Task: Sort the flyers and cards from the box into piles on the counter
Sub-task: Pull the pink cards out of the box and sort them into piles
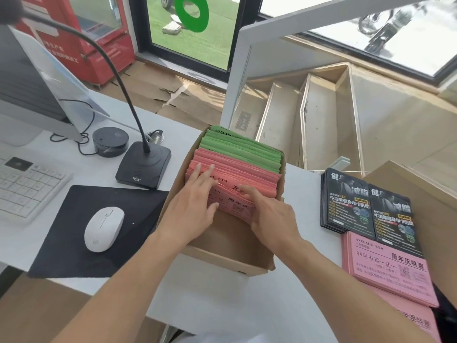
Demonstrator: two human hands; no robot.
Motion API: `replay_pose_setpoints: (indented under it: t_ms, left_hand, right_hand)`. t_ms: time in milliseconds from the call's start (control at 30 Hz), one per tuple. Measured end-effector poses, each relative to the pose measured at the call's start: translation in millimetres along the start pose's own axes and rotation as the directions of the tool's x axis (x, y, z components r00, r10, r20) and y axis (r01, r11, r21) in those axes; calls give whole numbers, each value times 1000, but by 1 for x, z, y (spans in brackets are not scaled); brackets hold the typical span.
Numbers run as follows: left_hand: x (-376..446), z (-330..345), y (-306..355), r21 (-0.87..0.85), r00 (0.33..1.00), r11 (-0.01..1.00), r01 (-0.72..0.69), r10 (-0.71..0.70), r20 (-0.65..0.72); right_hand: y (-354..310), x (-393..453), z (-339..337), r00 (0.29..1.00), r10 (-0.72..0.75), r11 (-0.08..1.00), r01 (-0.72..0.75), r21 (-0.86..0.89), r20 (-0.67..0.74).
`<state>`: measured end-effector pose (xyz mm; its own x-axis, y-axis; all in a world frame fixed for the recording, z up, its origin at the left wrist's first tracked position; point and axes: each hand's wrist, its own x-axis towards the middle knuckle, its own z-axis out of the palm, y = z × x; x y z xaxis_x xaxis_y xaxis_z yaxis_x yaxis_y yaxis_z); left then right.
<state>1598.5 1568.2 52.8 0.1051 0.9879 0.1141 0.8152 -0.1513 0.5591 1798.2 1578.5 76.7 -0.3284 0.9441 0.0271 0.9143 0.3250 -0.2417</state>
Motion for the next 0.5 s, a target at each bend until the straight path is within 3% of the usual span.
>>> replay_pose_setpoints:
  t_ms: [267,400,500]
  left_hand:
    - [-8,-15,7,21,963,995,-99,101,-251]
    - [-17,-33,34,-29,899,964,-265,236,-368]
    - [-24,-44,66,-56,879,917,-395,359,-313]
  right_hand:
    - [4,-24,-29,929,-99,983,148,112,-357]
    - [19,-49,-59,915,-84,962,178,207,-395]
    - [39,-80,-78,926,-17,929,154,336,-378]
